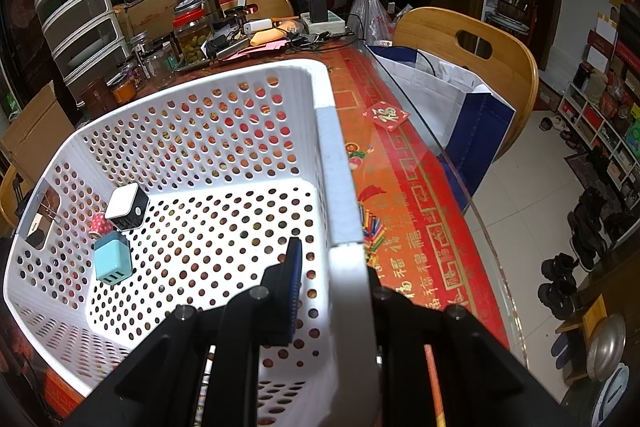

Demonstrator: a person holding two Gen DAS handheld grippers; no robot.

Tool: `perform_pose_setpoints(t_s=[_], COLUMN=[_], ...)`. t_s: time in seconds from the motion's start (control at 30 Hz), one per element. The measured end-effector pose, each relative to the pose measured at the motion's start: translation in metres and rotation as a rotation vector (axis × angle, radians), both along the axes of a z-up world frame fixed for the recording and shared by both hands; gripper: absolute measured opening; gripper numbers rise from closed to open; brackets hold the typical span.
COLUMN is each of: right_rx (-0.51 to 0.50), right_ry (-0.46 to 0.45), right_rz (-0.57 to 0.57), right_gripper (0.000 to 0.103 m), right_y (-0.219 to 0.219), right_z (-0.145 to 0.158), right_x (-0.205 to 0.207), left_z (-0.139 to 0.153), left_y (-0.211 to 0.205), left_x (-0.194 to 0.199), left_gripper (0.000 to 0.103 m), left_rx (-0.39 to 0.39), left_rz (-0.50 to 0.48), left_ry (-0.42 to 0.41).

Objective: Organize rigid objects
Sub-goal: 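Return the left gripper and grasp another white charger block, then carry the second white block into the basket and release it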

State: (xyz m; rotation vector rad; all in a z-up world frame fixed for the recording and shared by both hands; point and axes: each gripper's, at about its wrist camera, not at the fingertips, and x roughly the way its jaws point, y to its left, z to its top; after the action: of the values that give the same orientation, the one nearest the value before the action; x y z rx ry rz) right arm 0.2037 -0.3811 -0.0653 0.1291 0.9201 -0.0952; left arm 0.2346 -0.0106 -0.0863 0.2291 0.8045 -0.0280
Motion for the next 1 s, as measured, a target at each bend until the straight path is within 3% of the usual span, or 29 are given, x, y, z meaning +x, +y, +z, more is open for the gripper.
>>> perform_pose_setpoints(t_s=[0.33,0.5,0.7,0.73,0.9,1.0], right_rx=[0.002,0.003,0.006,0.007,0.017,0.019], right_ry=[0.000,-0.001,0.000,0.001,-0.002,-0.001], right_rz=[0.008,0.007,0.008,0.008,0.005,0.009], right_gripper=[0.017,0.017,0.017,0.017,0.017,0.017], right_y=[0.000,0.000,0.000,0.000,-0.001,-0.001], right_z=[-0.001,-0.001,-0.001,-0.002,-0.003,-0.004], right_x=[0.001,0.001,0.001,0.001,0.000,-0.001], left_z=[0.072,0.107,0.106,0.101,0.066,0.049], left_y=[-0.018,-0.056,-0.127,-0.138,-0.168,-0.171], left_x=[-0.032,-0.042,-0.039,-0.034,-0.009,0.003], left_gripper=[0.021,0.021,0.021,0.021,0.021,0.021], left_rx=[0.019,0.030,0.035,0.022,-0.015,0.013], left_rz=[-0.023,-0.114,-0.305,-0.336,-0.378,-0.357], left_ry=[-0.153,-0.191,-0.083,-0.035,0.222,0.282])
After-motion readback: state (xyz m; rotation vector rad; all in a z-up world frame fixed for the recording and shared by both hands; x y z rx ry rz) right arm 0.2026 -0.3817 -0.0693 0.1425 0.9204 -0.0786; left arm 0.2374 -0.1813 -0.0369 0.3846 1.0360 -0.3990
